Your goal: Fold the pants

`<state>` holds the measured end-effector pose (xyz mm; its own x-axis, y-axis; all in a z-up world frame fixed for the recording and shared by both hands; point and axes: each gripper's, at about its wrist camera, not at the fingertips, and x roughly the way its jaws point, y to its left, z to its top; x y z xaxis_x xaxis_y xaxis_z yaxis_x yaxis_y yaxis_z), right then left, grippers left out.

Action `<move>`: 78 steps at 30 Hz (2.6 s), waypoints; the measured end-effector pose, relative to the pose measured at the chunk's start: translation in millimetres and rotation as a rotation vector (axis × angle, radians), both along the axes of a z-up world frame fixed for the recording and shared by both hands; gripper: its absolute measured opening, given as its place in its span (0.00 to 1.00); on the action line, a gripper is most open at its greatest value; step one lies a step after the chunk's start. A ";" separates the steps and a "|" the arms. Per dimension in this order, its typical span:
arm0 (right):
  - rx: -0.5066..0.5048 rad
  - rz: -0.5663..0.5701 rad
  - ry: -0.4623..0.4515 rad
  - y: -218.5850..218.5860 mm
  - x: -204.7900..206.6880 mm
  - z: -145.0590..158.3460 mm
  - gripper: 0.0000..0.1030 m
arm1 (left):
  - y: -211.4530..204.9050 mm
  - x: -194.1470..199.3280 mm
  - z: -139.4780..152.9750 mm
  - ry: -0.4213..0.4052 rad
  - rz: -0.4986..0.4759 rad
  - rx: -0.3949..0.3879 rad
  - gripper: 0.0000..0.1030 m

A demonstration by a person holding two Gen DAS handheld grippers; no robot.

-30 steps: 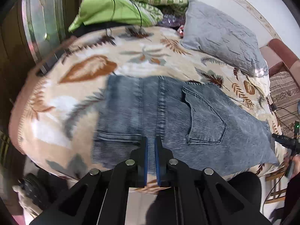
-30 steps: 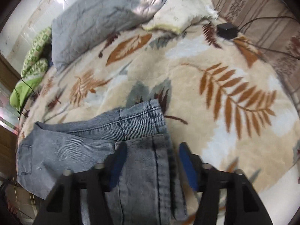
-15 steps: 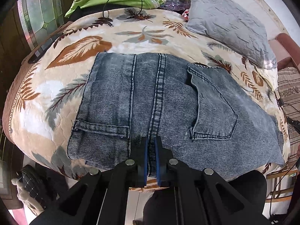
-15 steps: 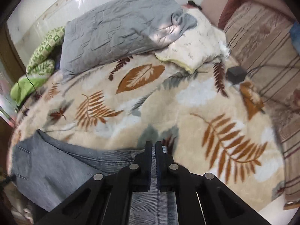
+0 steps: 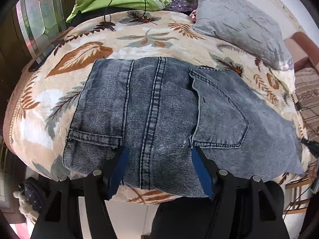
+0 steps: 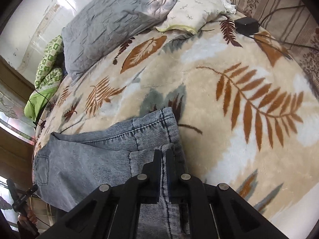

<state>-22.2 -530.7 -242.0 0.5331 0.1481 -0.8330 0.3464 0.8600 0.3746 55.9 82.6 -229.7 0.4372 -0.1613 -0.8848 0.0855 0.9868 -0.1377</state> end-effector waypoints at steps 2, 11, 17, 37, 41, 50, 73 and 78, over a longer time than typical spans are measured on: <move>0.007 -0.008 -0.018 0.8 -4.1 0.7 0.07 | -2.8 -1.1 -1.1 0.002 -0.005 0.020 0.65; -0.020 -0.034 -0.158 7.1 -33.6 21.6 0.76 | -7.6 -0.8 -3.6 0.002 -0.021 0.053 0.68; -0.118 0.031 -0.071 21.4 -11.9 20.7 0.67 | -7.2 -1.4 -3.5 0.002 -0.021 0.049 0.68; -0.461 0.162 0.041 46.9 17.1 34.4 0.08 | -4.6 5.9 -7.2 0.025 -0.006 0.031 0.68; -0.455 0.121 -0.009 39.5 38.5 46.2 0.08 | -4.2 7.2 -0.3 0.004 0.018 0.024 0.68; -0.409 0.025 0.070 25.6 62.1 -18.3 0.08 | -8.0 2.3 -9.4 -0.003 0.005 0.097 0.68; -0.137 0.403 0.002 287.8 103.2 18.0 0.14 | -2.4 -24.9 6.6 -0.157 -0.035 0.148 0.72; -0.182 0.465 0.074 333.0 110.6 -12.5 0.14 | 8.5 -16.9 -11.2 -0.115 -0.027 0.129 0.72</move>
<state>88.4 -197.7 -254.5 0.3832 0.2048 -0.9007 -0.0692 0.9787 0.1931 38.9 91.1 -240.9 0.5336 -0.0626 -0.8434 0.1201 0.9928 0.0023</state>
